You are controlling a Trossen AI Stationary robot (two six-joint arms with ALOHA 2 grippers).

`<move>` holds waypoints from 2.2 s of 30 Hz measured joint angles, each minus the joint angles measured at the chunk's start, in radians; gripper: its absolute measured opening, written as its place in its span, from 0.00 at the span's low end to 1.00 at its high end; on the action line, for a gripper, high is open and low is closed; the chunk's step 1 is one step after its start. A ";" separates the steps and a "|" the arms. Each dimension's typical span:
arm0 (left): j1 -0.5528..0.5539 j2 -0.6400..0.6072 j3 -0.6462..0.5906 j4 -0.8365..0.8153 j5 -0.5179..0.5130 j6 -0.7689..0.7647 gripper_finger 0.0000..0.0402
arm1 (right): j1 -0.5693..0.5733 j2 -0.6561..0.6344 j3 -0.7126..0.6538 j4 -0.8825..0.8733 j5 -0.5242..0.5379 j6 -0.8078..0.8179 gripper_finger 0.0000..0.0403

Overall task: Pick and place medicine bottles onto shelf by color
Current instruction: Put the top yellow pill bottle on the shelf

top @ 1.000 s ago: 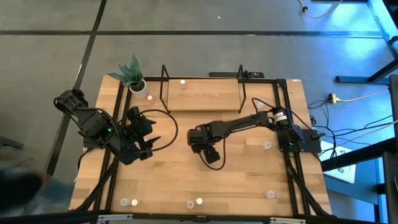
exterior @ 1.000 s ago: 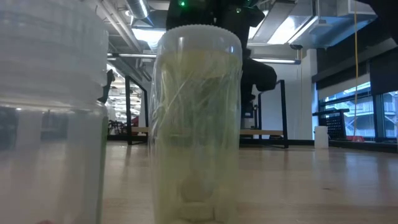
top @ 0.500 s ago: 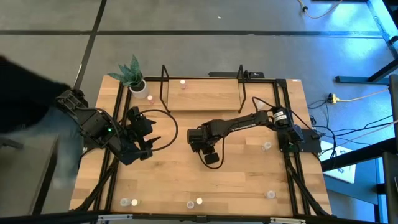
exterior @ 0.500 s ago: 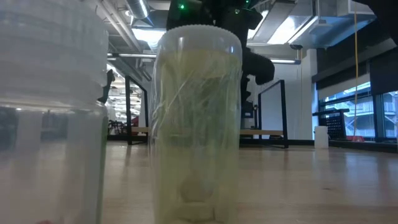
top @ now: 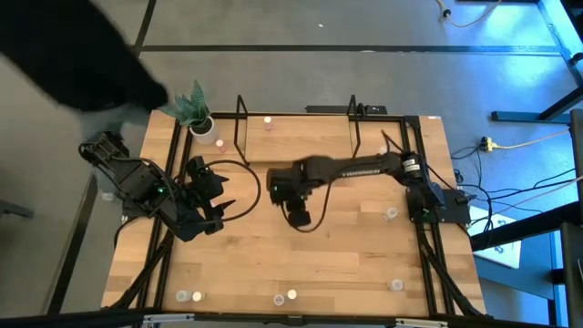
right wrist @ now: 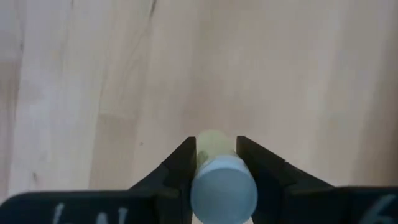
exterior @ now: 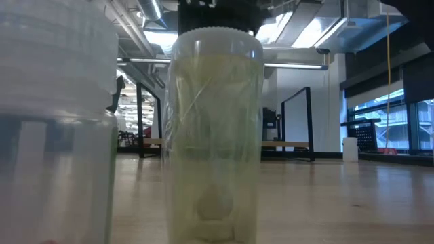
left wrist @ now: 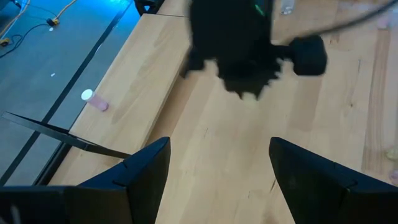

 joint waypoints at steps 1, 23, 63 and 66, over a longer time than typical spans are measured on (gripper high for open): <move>0.000 0.000 0.000 -0.001 0.000 0.000 0.67 | -0.014 0.000 0.028 -0.017 0.000 0.005 0.27; 0.105 0.000 0.000 -0.006 -0.118 -0.005 0.67 | -0.417 0.006 0.227 -0.127 0.003 0.181 0.26; 0.344 0.000 0.000 0.005 -0.103 -0.022 0.67 | -0.644 0.139 0.226 -0.282 0.127 -0.062 0.28; 0.344 0.000 0.000 0.006 -0.102 -0.022 0.67 | -0.661 0.139 0.226 -0.316 0.127 -0.062 0.28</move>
